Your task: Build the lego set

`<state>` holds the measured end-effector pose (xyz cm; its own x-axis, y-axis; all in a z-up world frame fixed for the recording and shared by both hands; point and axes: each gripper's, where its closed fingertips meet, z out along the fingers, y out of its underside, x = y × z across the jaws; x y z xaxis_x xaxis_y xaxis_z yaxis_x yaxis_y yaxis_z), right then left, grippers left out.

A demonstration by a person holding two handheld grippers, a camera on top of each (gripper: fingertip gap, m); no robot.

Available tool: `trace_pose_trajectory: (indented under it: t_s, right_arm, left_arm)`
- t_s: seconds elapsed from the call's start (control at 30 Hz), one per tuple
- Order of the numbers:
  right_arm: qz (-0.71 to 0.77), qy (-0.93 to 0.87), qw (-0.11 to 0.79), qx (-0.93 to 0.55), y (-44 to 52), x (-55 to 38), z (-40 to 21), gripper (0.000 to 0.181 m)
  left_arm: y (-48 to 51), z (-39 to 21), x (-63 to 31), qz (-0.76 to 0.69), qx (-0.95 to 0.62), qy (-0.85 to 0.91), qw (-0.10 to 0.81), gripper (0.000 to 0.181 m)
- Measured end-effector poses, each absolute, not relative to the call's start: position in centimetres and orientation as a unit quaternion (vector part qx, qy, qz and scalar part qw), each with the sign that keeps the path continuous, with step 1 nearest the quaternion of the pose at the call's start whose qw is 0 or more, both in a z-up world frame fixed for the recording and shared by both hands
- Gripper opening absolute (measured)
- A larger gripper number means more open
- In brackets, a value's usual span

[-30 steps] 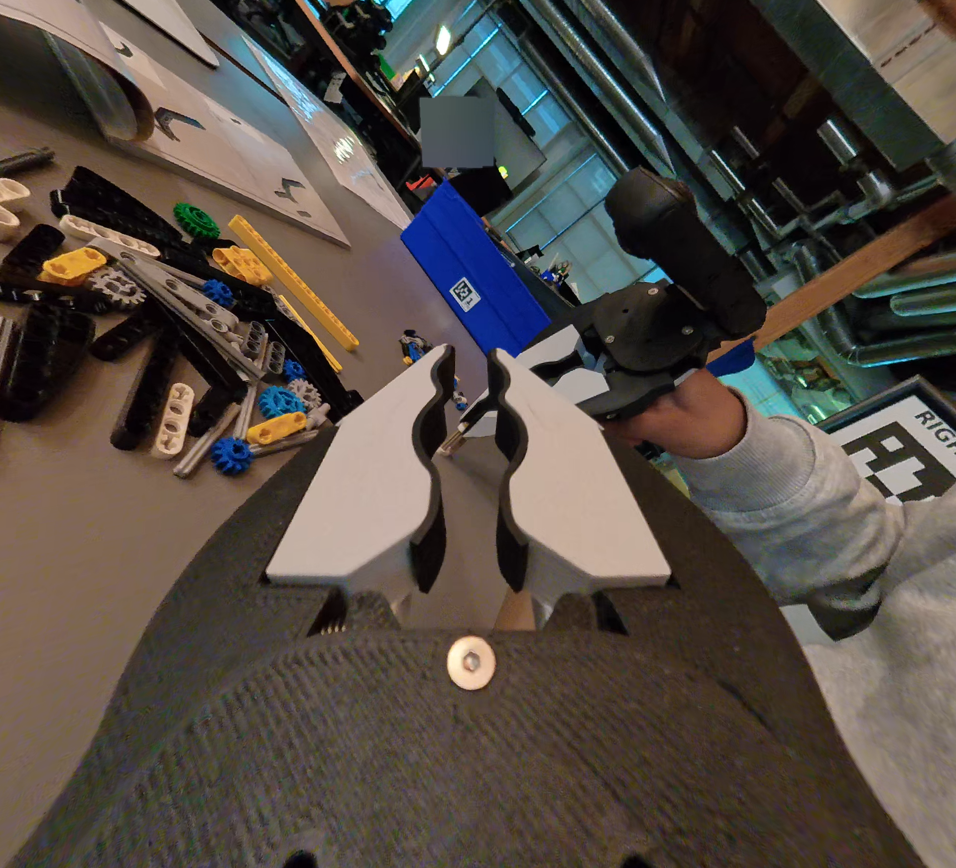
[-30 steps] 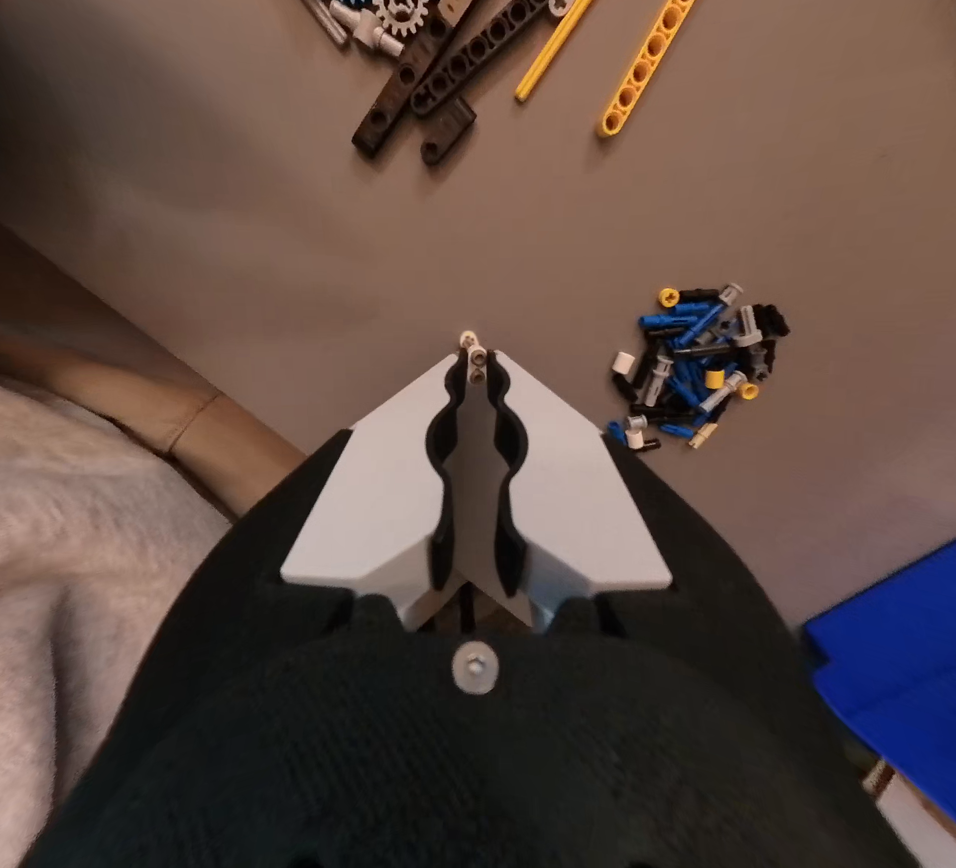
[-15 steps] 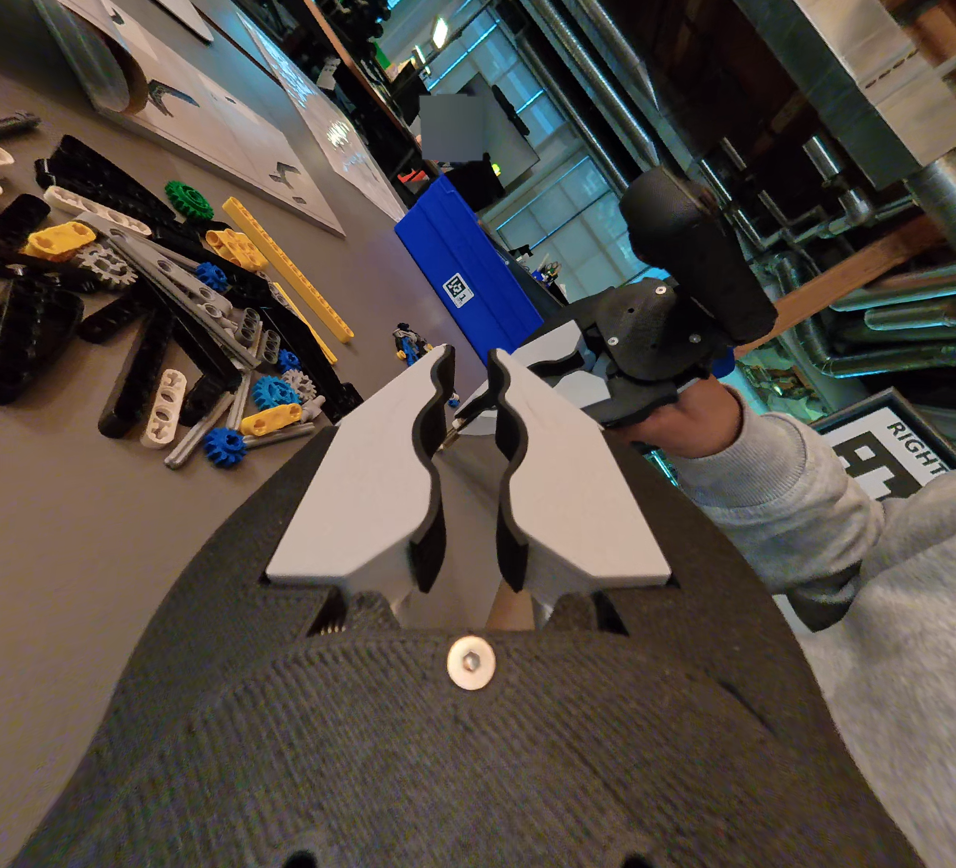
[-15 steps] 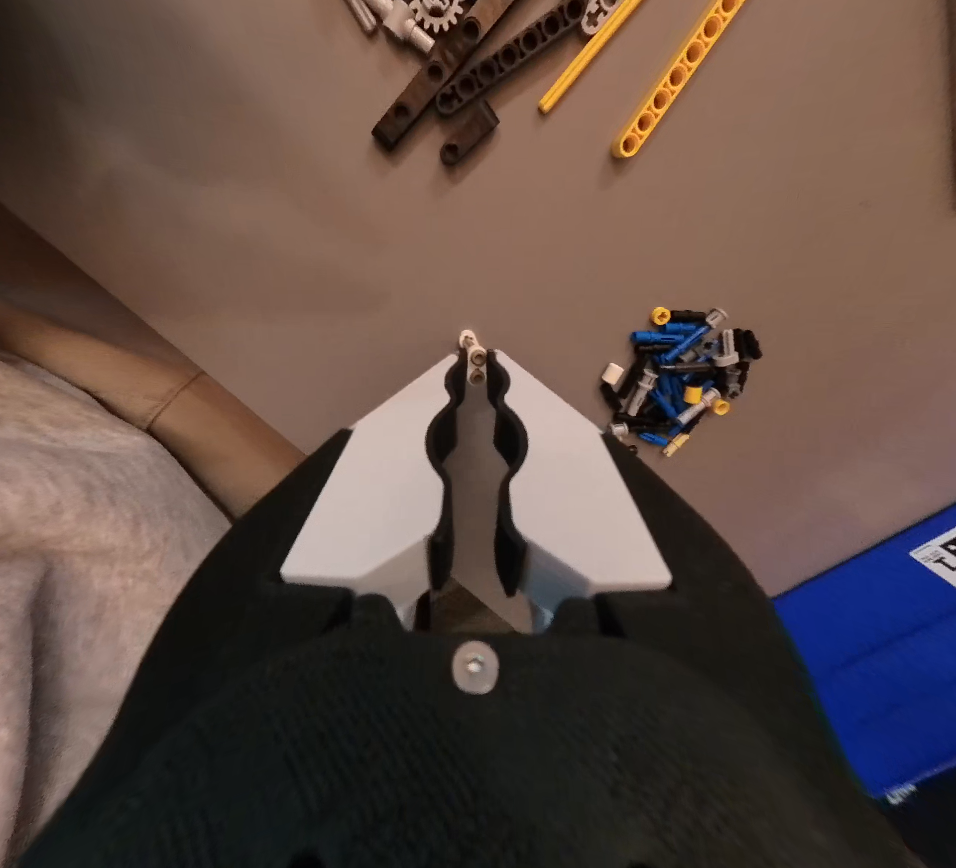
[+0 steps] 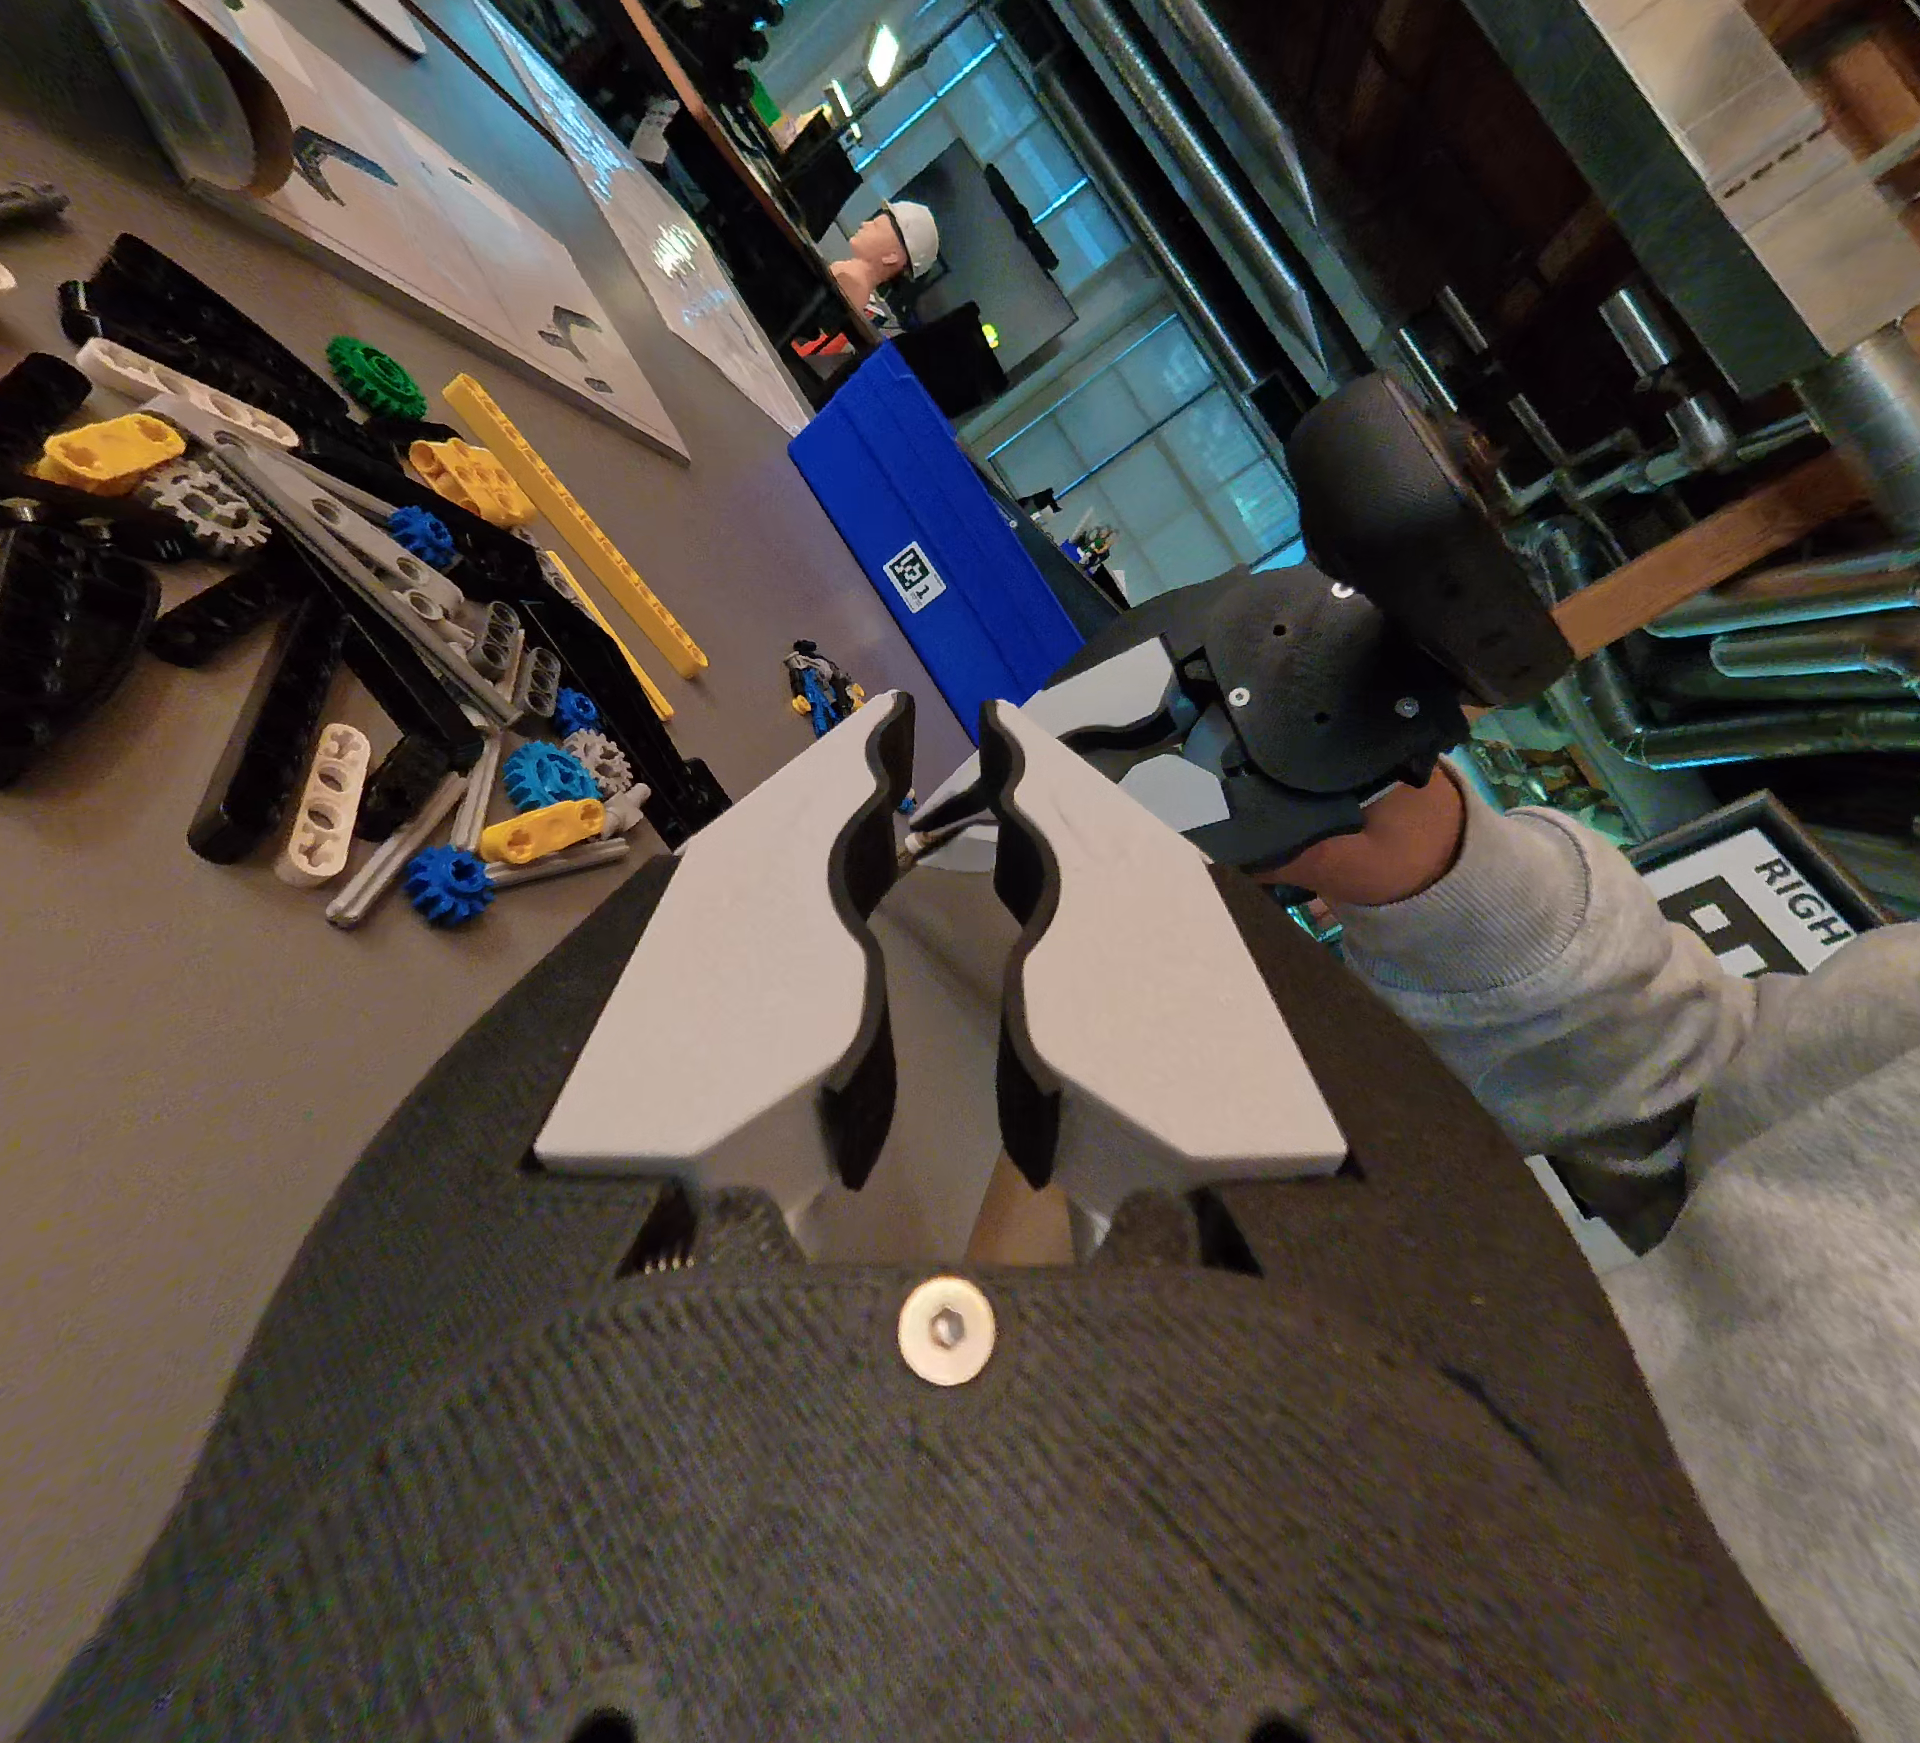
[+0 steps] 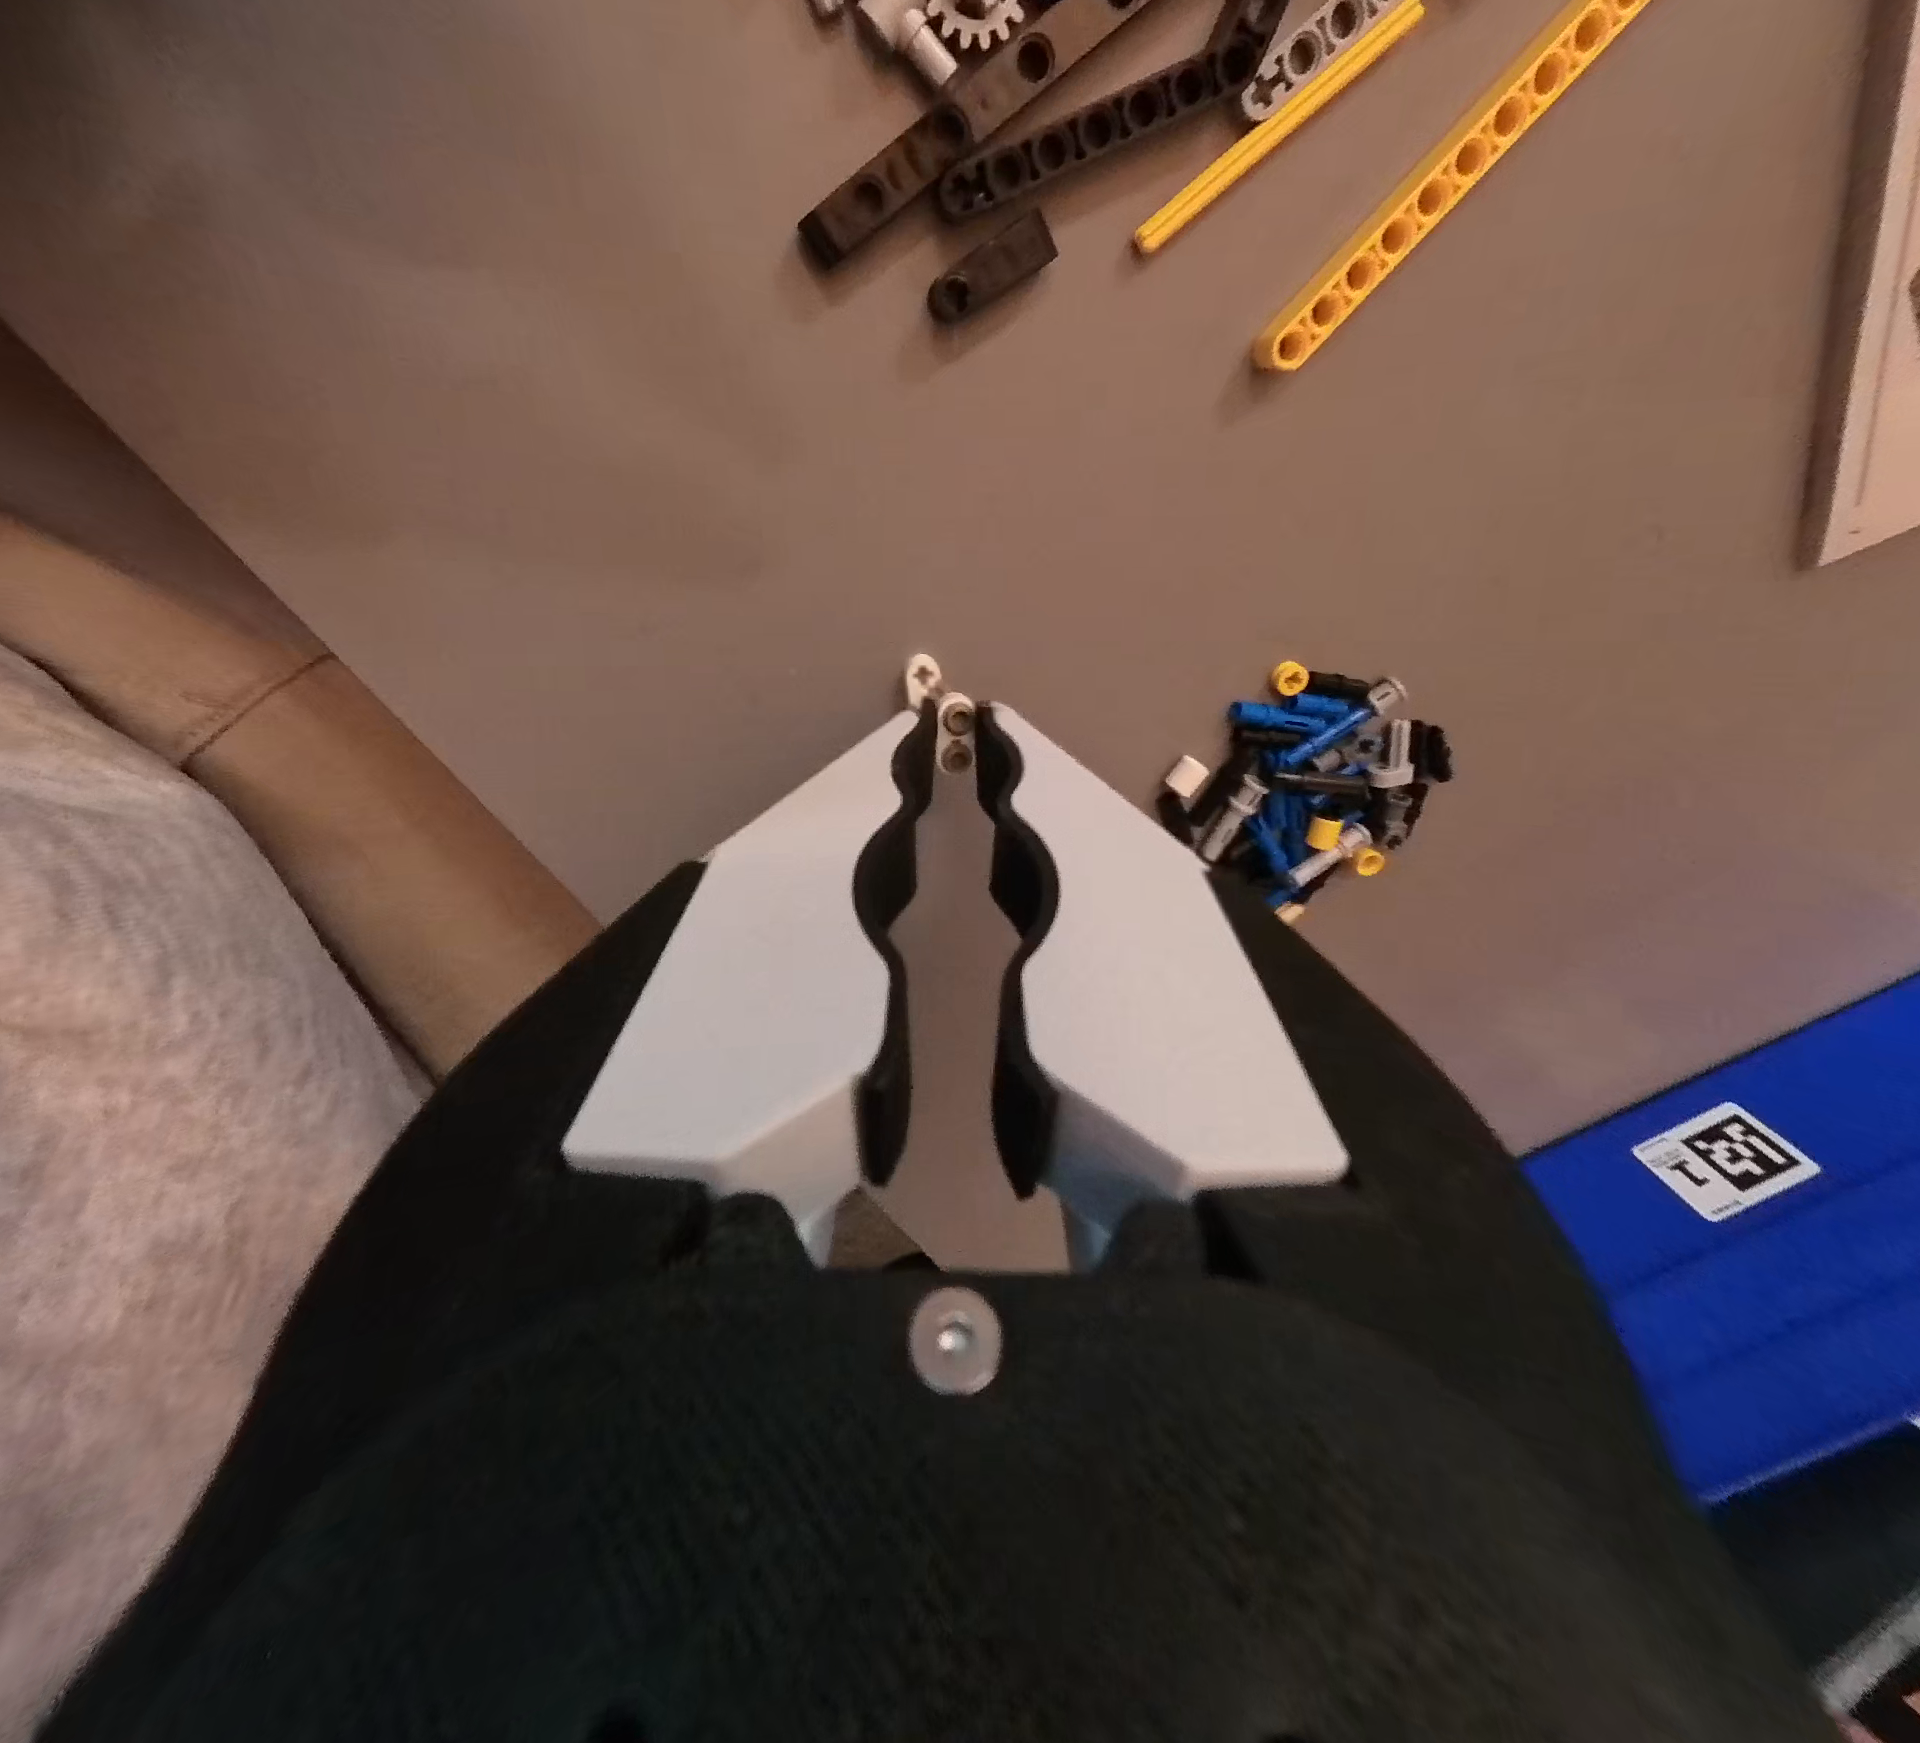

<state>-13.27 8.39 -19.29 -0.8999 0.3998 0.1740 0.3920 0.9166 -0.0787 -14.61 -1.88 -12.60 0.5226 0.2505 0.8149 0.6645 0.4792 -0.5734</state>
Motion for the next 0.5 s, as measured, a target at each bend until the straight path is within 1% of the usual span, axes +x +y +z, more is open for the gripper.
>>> trace_pose_trajectory:
  t_s: [0.5]
  right_arm:
    - [0.03, -0.977, 0.105, -0.182, 8.32, -13.14, -19.25, 0.006]
  left_arm:
    - [-1.84, -12.78, -14.66, -0.15, -0.486, -0.471, 0.721, 0.011]
